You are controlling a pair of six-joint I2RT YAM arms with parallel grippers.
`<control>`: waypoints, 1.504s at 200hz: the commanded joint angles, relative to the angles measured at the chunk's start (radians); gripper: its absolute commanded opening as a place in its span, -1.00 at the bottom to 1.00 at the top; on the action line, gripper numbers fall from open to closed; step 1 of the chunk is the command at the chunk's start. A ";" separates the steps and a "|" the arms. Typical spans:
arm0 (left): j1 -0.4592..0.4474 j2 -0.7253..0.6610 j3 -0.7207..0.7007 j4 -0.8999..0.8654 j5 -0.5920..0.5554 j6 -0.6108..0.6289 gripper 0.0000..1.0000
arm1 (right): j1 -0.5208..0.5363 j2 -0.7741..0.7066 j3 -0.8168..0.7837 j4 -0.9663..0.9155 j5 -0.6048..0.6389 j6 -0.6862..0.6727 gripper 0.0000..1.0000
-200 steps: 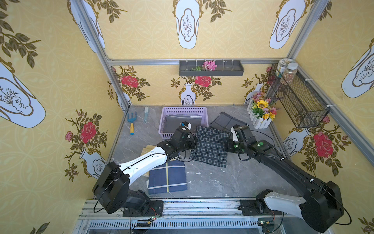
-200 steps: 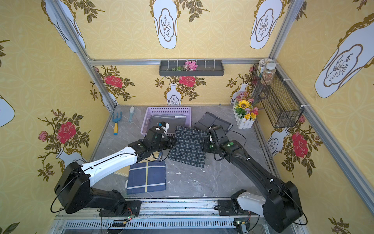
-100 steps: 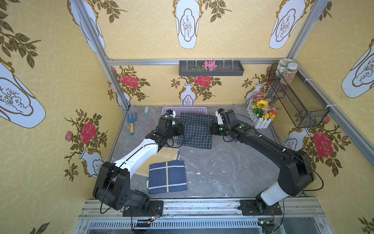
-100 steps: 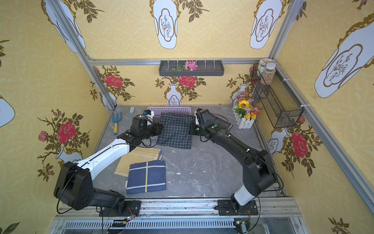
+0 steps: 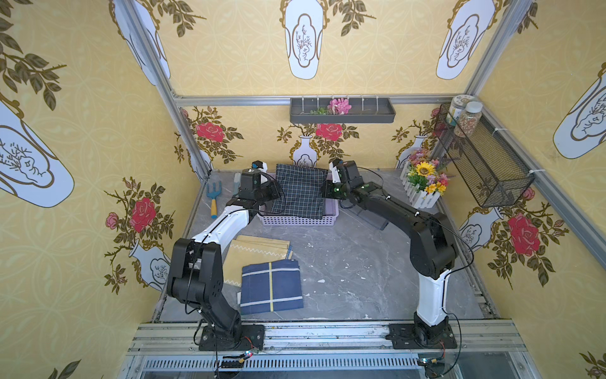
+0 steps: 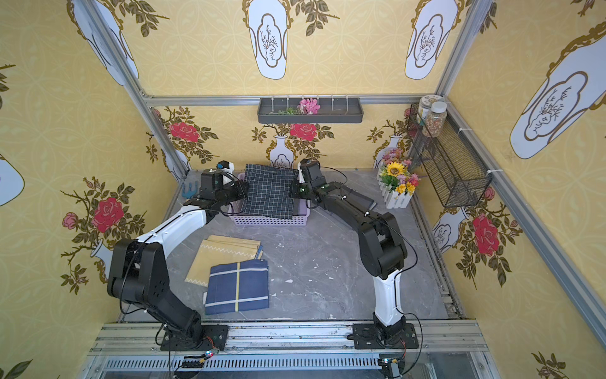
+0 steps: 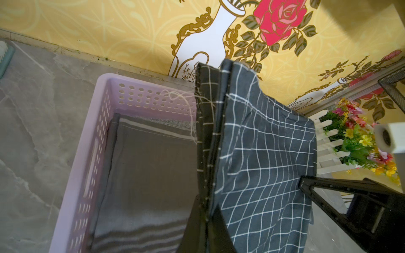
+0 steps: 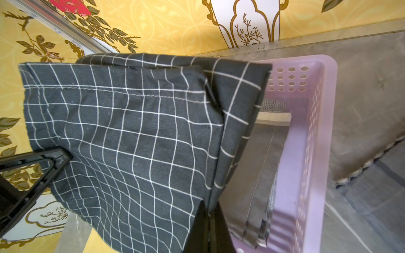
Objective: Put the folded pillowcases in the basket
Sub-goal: Place the pillowcase in the basket, then move the pillowcase to the center of the board.
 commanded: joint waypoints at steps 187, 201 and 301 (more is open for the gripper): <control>0.084 0.108 0.107 0.029 0.051 -0.048 1.00 | -0.045 0.066 0.024 0.128 -0.025 0.024 0.61; 0.084 0.075 0.101 0.012 0.046 -0.052 1.00 | -0.055 0.028 -0.014 0.127 -0.019 0.022 0.62; 0.078 -0.322 -0.241 0.025 0.126 -0.119 1.00 | -0.203 -0.210 -0.341 0.020 0.066 0.021 0.67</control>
